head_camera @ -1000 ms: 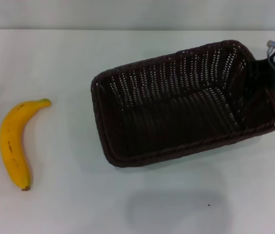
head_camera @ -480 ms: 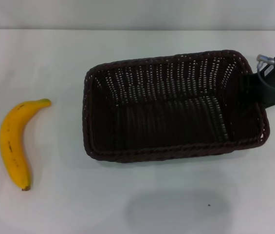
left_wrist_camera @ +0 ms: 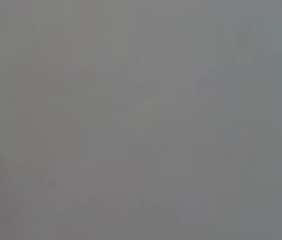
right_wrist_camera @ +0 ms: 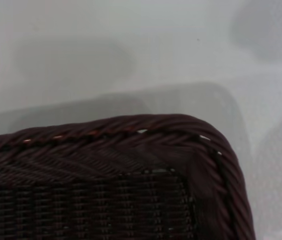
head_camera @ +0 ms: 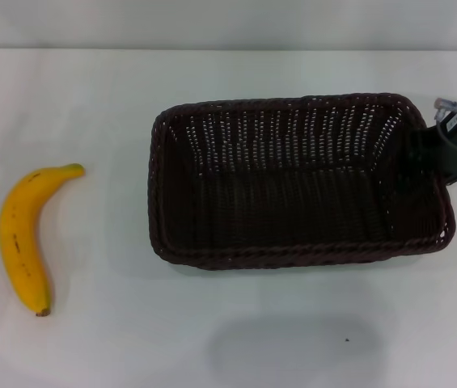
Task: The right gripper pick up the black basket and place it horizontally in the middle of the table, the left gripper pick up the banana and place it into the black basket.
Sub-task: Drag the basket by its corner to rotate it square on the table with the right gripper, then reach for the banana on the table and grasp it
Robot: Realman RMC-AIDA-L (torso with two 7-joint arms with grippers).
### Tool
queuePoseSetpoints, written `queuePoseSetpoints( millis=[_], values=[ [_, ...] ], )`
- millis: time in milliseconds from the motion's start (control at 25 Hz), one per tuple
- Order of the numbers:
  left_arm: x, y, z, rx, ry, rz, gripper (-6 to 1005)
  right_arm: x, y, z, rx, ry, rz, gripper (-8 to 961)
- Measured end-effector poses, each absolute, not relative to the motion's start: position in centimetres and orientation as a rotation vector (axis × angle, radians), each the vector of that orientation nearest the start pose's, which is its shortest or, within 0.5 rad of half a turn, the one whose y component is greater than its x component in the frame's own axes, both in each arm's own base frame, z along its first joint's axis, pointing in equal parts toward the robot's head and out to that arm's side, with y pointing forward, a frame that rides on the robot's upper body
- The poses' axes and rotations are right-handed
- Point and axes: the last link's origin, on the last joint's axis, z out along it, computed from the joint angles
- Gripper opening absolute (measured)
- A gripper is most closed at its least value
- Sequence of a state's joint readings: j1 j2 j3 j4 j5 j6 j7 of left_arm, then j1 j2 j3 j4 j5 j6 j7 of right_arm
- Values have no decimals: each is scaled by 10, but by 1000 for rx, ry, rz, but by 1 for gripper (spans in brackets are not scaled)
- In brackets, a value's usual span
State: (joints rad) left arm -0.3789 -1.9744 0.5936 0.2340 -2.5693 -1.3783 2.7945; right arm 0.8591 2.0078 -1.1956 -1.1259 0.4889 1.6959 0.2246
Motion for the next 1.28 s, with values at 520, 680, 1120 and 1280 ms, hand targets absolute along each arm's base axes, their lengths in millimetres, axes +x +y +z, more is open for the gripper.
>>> queuePoseSetpoints(
  millis=[520, 680, 1120, 1280],
  values=[
    [-370, 317, 148, -1181, -279, -765, 876, 139, 398, 61, -1914, 1766, -397, 433],
    [-371, 315, 147, -1175, -283, -760, 876, 143, 400, 74, -1914, 1741, -383, 434],
    [-373, 308, 141, -1150, -300, -765, 875, 135, 393, 149, -1982, 1305, 7, 435],
    [-370, 307, 136, -1147, -296, -776, 875, 157, 384, 173, -1932, 1096, 146, 436]
  ],
)
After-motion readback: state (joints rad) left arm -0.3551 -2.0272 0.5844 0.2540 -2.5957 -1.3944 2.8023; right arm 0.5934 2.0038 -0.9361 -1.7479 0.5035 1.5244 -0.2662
